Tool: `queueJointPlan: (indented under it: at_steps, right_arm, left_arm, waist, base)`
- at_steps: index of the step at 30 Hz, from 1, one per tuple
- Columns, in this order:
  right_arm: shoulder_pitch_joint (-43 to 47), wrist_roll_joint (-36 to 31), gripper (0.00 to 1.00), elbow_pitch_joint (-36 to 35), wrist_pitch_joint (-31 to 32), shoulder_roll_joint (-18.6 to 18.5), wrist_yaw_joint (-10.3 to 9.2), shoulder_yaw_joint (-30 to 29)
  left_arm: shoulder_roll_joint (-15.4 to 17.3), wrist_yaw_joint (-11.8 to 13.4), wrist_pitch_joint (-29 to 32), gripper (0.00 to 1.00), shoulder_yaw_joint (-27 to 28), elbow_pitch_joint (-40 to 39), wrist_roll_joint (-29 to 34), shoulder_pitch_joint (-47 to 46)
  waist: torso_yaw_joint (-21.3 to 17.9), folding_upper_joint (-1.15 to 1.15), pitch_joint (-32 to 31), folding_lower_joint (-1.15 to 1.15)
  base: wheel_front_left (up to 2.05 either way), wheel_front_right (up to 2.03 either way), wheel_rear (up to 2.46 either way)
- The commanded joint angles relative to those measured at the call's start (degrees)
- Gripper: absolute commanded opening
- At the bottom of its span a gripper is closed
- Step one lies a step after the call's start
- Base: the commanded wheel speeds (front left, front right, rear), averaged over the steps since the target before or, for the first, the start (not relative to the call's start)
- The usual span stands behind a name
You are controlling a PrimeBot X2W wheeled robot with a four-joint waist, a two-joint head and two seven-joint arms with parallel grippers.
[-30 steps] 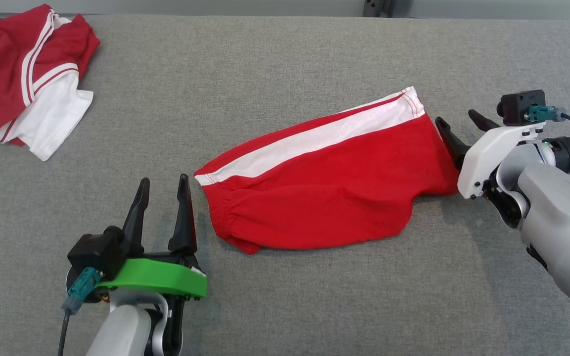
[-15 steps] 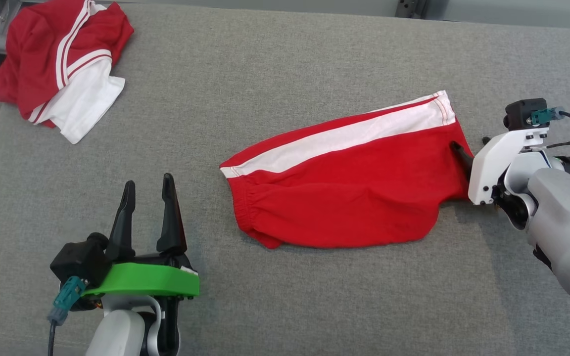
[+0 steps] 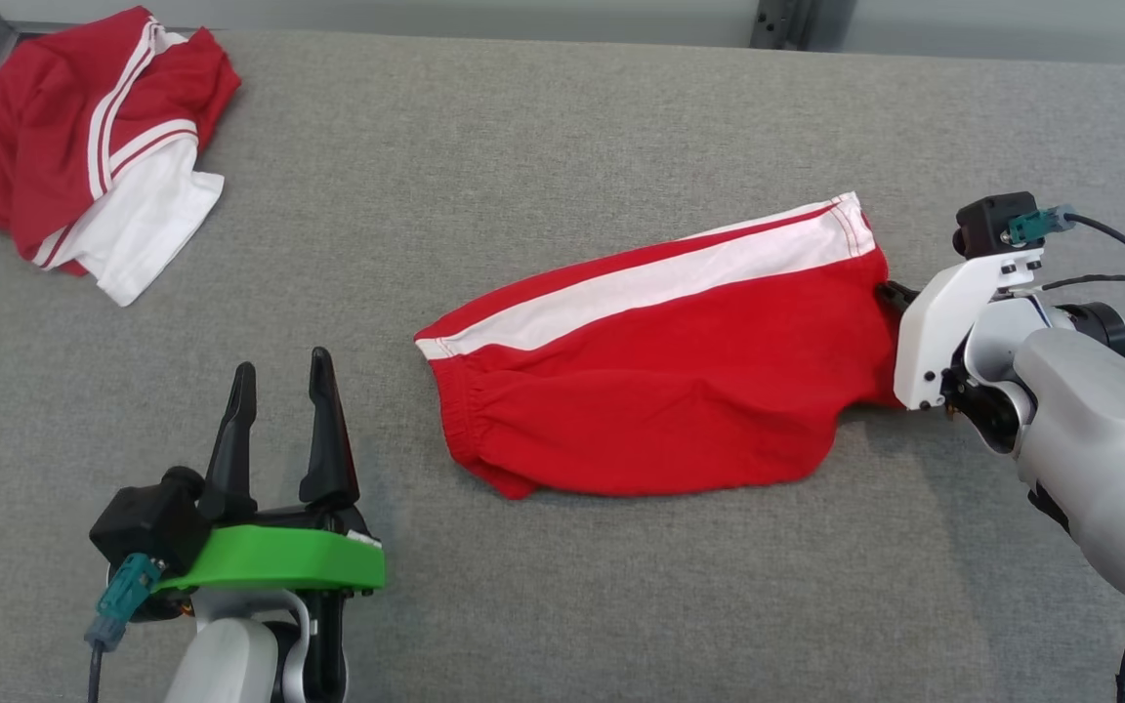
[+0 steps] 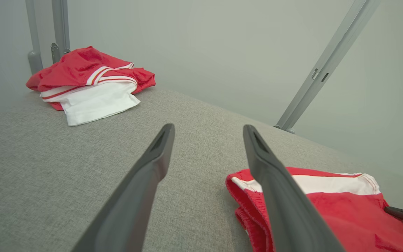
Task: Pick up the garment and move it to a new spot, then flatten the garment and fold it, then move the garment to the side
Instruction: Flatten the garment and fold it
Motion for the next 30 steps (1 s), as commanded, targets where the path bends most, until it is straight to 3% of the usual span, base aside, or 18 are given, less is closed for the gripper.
queueJointPlan:
  at_steps: [1,18,24,30]
  right_arm:
    - [0.4,0.4,0.0,-0.7,-0.4,-0.6,0.0,0.4]
    - [4.9,5.2,0.0,-10.9,-6.3,-7.3,-0.01,1.4]
    - [6.0,8.1,0.0,-12.1,-7.7,-5.6,0.0,0.3]
    - [6.2,10.8,0.0,-18.8,-8.2,-4.8,0.0,0.3]
  left_arm:
    - [-0.1,-0.2,0.0,1.0,0.4,0.0,0.4,0.8]
    - [0.9,-0.6,0.3,1.0,-0.5,-1.2,1.8,1.8]
    - [1.2,-0.4,0.7,1.0,-0.9,-1.3,1.8,1.7]
    - [1.2,-0.3,0.8,1.0,-1.2,-0.8,1.4,2.2]
  waist:
    - [-1.9,0.0,-0.8,0.0]
    - [-14.0,0.0,-3.0,0.0]
    - [-15.2,0.0,-3.1,0.0]
    - [-14.4,0.0,-4.3,0.0]
  base:
    - [0.0,0.0,0.0]
    - [0.0,0.0,0.0]
    - [0.0,0.0,0.0]
    - [0.0,0.0,0.0]
